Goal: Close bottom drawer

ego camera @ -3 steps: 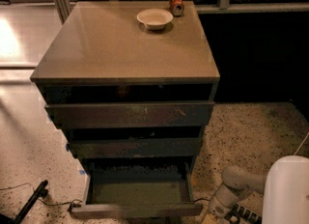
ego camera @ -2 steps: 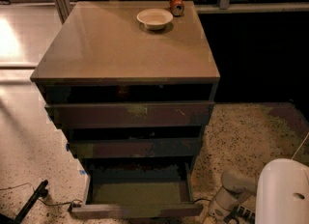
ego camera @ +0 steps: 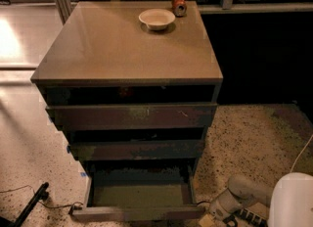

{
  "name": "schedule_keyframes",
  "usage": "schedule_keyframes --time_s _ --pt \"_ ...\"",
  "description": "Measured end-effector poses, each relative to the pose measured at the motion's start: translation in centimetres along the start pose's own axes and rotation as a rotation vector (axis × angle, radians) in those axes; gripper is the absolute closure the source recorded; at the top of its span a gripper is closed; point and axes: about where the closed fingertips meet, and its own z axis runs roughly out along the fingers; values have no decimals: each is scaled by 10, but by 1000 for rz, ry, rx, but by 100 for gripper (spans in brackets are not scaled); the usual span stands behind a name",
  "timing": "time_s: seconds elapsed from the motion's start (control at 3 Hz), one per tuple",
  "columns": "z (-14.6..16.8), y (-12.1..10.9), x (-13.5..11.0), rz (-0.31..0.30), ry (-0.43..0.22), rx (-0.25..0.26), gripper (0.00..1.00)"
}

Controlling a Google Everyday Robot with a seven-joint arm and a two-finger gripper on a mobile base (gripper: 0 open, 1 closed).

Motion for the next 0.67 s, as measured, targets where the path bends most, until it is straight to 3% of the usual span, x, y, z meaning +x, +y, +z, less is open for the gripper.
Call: schedule_keyframes --time_s 0.67 --pt "-12 -24 -39 33 -246 94 100"
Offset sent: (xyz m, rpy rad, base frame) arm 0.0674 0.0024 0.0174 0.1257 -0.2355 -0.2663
